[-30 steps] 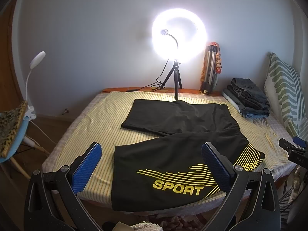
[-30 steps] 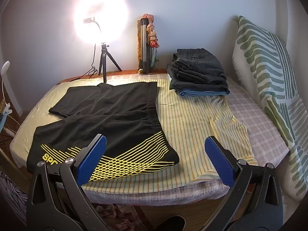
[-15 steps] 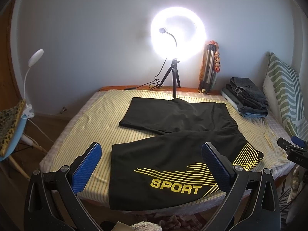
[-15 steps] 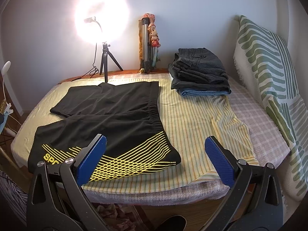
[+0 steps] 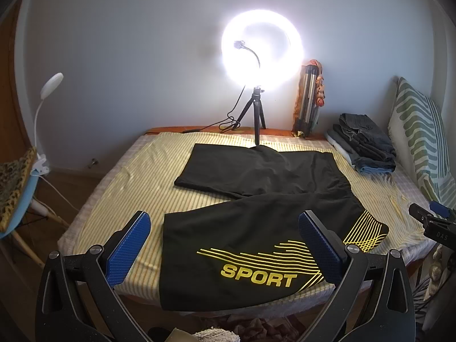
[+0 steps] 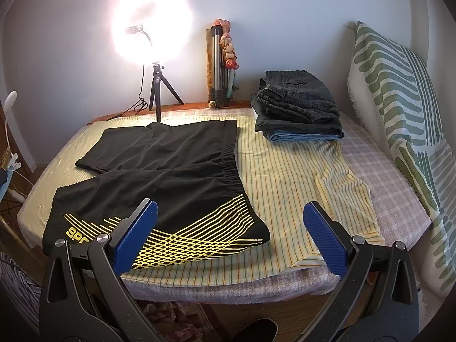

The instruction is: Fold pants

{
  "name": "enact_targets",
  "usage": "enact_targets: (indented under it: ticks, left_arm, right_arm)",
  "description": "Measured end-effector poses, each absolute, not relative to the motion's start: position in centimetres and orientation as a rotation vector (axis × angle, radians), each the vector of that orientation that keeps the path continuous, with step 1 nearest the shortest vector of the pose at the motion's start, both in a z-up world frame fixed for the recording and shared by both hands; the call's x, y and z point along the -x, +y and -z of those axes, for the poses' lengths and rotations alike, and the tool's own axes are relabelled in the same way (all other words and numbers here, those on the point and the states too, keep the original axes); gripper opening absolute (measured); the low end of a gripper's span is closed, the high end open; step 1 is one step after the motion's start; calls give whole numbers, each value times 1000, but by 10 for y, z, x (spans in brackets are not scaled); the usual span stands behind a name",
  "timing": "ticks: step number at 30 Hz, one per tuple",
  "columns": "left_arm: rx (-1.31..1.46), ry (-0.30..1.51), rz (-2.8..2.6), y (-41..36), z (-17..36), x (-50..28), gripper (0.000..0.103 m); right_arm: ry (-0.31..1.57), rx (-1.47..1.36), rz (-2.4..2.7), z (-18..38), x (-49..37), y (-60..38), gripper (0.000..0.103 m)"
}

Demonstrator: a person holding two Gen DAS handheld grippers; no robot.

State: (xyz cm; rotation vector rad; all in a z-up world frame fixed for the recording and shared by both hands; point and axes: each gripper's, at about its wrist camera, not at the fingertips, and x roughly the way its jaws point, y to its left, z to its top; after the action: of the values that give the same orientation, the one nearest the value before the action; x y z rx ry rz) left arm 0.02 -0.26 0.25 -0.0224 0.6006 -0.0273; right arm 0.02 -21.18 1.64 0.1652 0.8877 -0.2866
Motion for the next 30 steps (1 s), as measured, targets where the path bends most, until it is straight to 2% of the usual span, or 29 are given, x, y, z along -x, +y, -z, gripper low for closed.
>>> enact_targets:
  ticks: [30]
  left_arm:
    - [21, 611, 33, -7, 1, -2, 103]
  right_arm:
    - [900, -180, 271, -12, 0, -212, 103]
